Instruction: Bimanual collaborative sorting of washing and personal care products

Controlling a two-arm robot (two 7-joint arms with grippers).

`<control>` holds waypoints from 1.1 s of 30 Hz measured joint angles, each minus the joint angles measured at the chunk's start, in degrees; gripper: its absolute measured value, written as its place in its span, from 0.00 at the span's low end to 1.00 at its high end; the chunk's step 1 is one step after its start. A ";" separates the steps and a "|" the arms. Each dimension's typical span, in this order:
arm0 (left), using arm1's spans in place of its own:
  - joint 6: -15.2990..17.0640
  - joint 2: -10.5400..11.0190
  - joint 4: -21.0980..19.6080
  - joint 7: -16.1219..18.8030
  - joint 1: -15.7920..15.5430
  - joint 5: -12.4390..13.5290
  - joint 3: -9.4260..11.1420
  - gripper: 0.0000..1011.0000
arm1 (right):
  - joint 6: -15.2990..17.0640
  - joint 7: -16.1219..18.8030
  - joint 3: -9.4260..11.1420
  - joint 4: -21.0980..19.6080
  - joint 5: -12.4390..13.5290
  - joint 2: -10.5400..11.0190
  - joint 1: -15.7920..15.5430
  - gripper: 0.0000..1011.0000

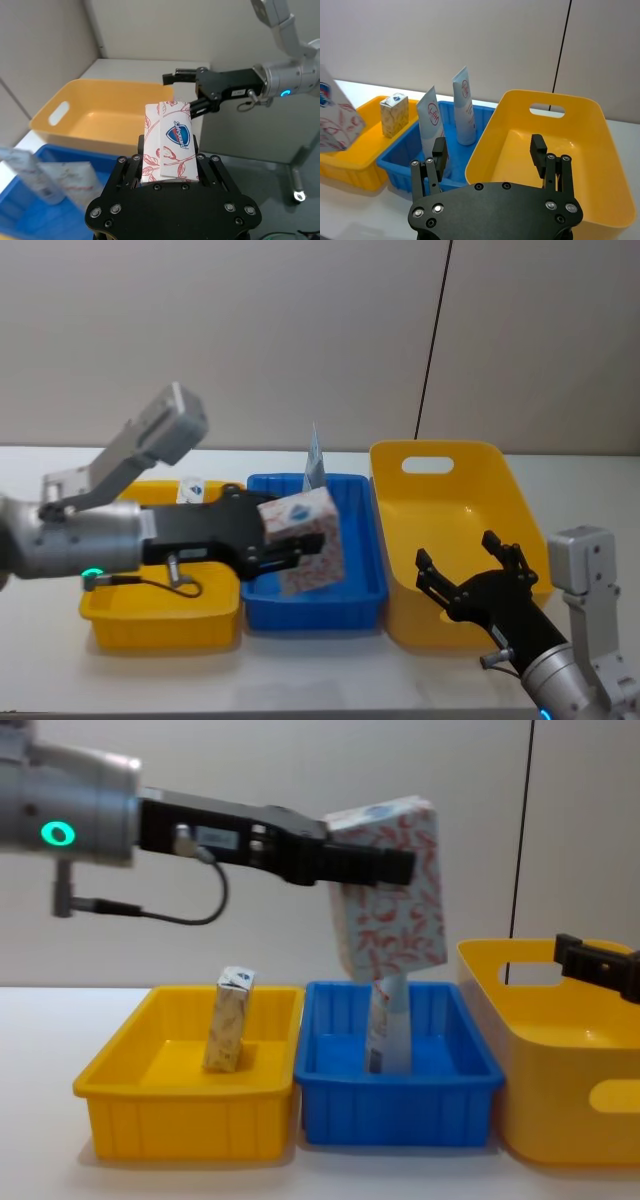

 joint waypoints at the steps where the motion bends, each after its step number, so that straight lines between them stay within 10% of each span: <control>1: 0.18 -0.77 1.10 -0.54 -0.91 -0.05 0.64 0.38 | 0.00 0.00 0.00 0.00 0.00 0.00 0.00 0.99; 33: 1.04 -2.91 6.50 -2.88 -6.43 -1.33 4.71 0.38 | 0.00 0.00 0.00 0.00 0.00 0.00 0.00 0.99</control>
